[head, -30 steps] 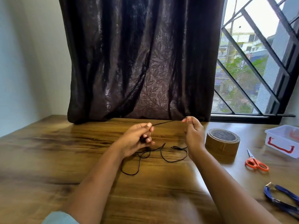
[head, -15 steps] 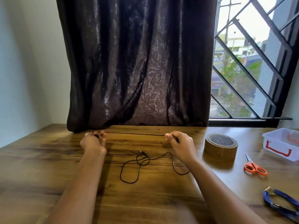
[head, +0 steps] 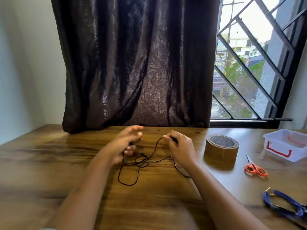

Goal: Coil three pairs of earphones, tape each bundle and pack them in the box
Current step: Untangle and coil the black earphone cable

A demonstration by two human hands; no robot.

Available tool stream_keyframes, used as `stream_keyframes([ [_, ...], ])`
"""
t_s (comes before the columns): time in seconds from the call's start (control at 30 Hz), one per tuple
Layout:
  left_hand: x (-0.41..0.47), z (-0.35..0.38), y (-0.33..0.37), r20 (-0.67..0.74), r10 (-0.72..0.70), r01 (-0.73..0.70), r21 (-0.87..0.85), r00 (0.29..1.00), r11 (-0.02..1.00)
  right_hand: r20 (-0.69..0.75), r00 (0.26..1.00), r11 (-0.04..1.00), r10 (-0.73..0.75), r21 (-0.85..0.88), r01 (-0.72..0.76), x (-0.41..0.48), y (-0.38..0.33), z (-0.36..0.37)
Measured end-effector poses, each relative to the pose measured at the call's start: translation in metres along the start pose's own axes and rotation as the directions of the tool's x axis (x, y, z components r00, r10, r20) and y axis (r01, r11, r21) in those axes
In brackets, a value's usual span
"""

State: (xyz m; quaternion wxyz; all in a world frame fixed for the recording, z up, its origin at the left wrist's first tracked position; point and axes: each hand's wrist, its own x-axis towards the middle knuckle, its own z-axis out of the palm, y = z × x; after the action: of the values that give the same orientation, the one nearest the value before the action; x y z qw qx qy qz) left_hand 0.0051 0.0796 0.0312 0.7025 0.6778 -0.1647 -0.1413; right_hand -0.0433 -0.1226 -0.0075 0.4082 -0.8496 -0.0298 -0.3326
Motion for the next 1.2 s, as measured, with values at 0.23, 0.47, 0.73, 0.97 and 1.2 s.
stream_keyframes([
  [0.23,0.001,0.034,-0.009,0.138,0.112,-0.159,0.407,0.984,0.899,0.099,0.979,0.982,-0.177,0.086,0.169,-0.001,-0.012,0.013],
  [0.47,0.002,0.004,0.000,0.068,0.161,-0.174,0.476,0.985,0.862,0.103,0.989,0.992,-0.109,0.074,0.102,0.005,-0.004,0.001],
  [0.73,0.004,-0.041,-0.001,-0.234,0.231,-0.056,0.577,0.945,0.815,-0.091,0.996,0.999,-0.010,-0.046,0.006,0.010,0.010,-0.018],
  [0.97,-0.001,-0.001,-0.006,0.236,-0.141,-0.032,0.604,0.961,0.797,-0.052,0.989,0.989,-0.141,-0.054,0.138,0.007,-0.001,-0.012],
  [1.2,0.000,0.041,-0.007,0.242,0.152,-0.219,0.281,0.958,0.934,0.076,0.941,0.941,-0.330,-0.056,0.334,0.002,-0.018,0.004],
])
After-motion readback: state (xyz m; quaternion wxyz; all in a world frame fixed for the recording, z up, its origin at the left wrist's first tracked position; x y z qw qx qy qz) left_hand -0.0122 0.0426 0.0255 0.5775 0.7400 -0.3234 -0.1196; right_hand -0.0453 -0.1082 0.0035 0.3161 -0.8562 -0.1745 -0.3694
